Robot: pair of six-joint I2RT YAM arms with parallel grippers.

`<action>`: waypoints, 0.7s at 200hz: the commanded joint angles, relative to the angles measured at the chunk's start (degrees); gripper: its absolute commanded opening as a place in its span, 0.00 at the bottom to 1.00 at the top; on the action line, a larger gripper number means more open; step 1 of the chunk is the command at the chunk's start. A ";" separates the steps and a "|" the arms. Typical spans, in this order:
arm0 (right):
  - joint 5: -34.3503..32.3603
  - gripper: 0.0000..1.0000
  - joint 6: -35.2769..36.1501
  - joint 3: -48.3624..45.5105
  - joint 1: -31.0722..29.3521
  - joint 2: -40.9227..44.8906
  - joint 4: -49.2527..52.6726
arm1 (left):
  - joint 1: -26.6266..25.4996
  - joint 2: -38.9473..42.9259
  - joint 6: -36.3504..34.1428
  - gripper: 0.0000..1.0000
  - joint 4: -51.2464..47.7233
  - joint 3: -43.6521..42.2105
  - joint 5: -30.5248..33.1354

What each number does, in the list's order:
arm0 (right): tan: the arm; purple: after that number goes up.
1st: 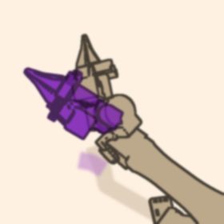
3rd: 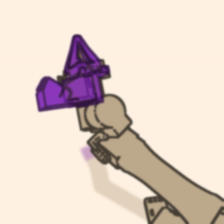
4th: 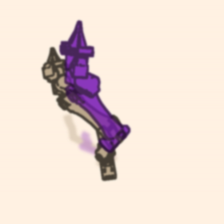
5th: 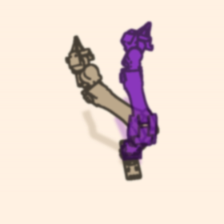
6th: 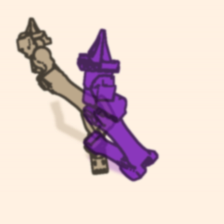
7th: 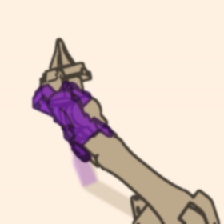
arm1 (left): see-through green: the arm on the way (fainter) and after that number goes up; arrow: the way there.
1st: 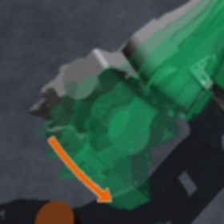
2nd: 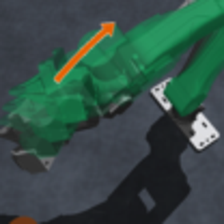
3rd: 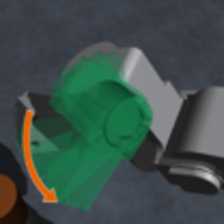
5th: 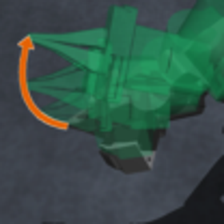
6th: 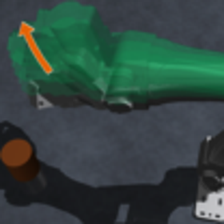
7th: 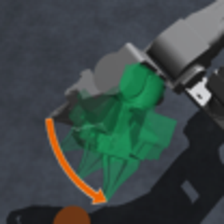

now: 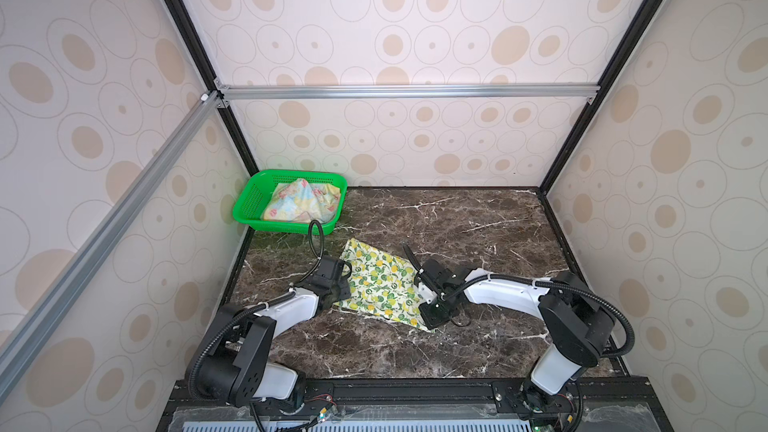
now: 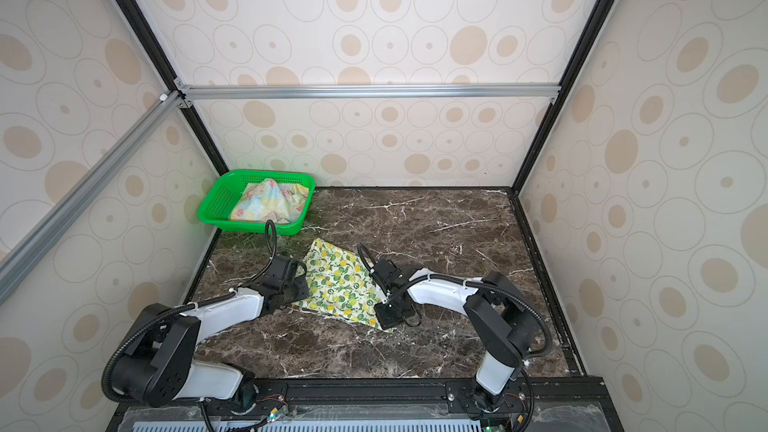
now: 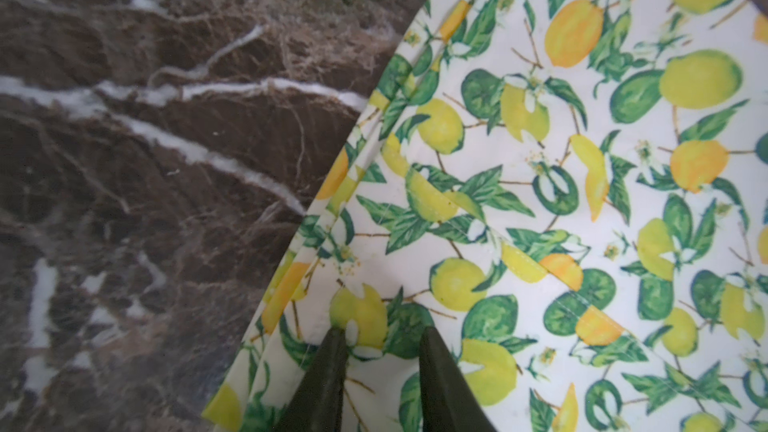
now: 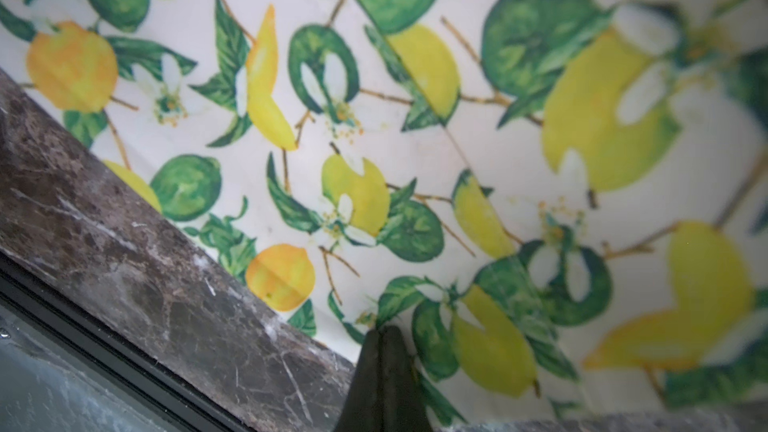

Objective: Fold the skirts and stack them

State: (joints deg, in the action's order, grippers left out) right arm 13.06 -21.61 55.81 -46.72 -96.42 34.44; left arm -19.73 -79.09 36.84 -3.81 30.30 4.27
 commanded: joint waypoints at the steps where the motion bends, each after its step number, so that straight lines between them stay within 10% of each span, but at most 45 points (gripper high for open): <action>1: -1.59 0.00 -0.37 -0.92 -0.13 -0.80 2.48 | 0.05 2.50 1.79 0.32 -6.25 -2.24 2.86; 36: -1.68 0.00 0.49 1.33 -0.04 0.71 4.48 | 0.04 7.30 1.29 0.35 -9.37 -1.16 4.88; 65: -2.16 0.25 2.03 5.20 1.43 3.29 7.39 | 0.13 7.33 -0.30 0.53 -10.60 4.56 6.87; 140: -0.79 0.47 4.79 6.18 15.81 4.97 3.01 | 2.90 -12.25 -4.75 0.72 0.64 21.30 5.00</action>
State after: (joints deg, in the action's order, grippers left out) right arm 12.19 -18.39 61.49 -34.09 -90.89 38.37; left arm -18.17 -84.68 34.11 -7.31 47.29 10.13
